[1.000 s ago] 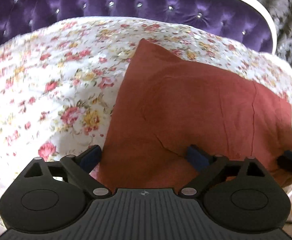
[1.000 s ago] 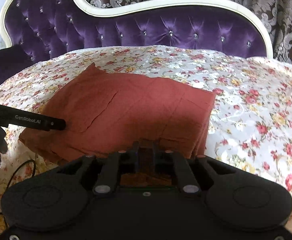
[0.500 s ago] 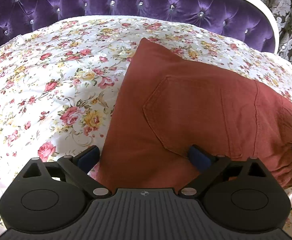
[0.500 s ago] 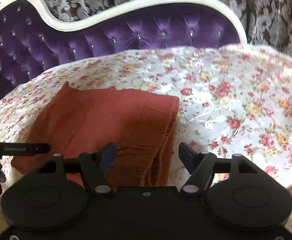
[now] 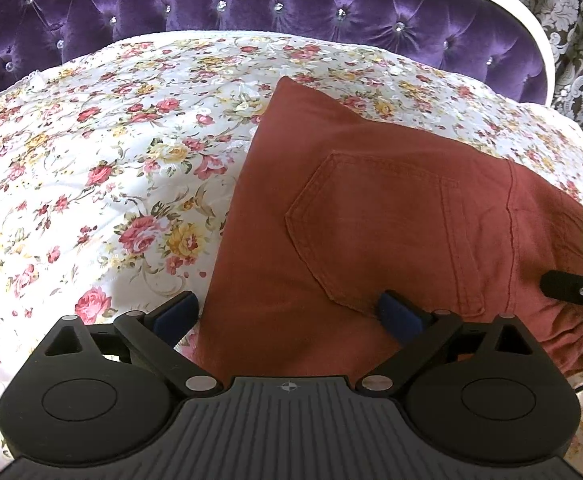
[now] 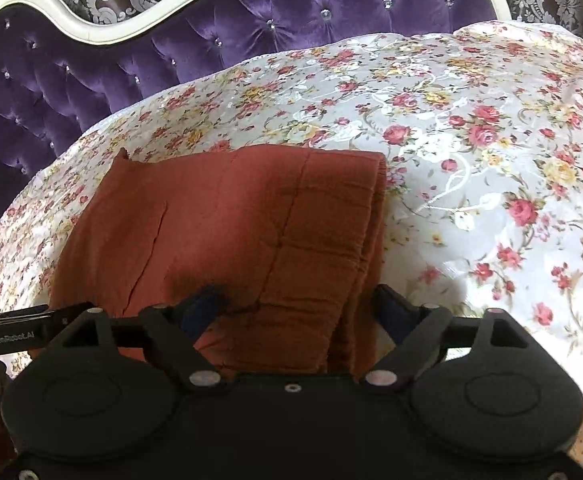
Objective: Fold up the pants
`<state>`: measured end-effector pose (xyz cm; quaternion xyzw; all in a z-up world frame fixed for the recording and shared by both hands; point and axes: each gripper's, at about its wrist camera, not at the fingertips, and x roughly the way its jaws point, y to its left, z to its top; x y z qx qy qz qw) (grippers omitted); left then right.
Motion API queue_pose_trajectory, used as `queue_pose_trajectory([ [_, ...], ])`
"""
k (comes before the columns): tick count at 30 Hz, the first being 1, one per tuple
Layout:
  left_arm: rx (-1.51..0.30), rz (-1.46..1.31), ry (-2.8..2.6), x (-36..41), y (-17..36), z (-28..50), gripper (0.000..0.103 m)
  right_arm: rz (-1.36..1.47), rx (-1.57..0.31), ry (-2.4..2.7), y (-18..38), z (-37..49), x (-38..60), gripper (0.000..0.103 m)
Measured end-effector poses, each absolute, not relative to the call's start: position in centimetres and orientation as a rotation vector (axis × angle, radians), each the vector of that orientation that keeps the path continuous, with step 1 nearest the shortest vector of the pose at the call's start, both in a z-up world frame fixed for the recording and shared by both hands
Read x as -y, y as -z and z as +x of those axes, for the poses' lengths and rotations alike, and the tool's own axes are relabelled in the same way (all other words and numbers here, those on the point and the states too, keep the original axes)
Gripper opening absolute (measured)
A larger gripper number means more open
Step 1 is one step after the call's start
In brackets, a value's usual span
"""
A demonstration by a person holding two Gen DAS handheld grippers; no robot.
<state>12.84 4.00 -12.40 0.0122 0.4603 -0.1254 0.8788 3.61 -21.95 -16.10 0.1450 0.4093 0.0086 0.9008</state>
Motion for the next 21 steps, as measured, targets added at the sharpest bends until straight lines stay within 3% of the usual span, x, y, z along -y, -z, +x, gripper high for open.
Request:
queue_pose_trajectory([
  [11,-0.928,0.065,0.323,-3.6,12.4,15.2,0.100,0.277,-0.844,-0.037,16.4,4.2,21.4,0.096],
  [21,-0.900,0.112,0.430,-4.0,13.0,16.0,0.103,0.337,-0.773,-0.082,16.9,2.9,22.6,0.096],
])
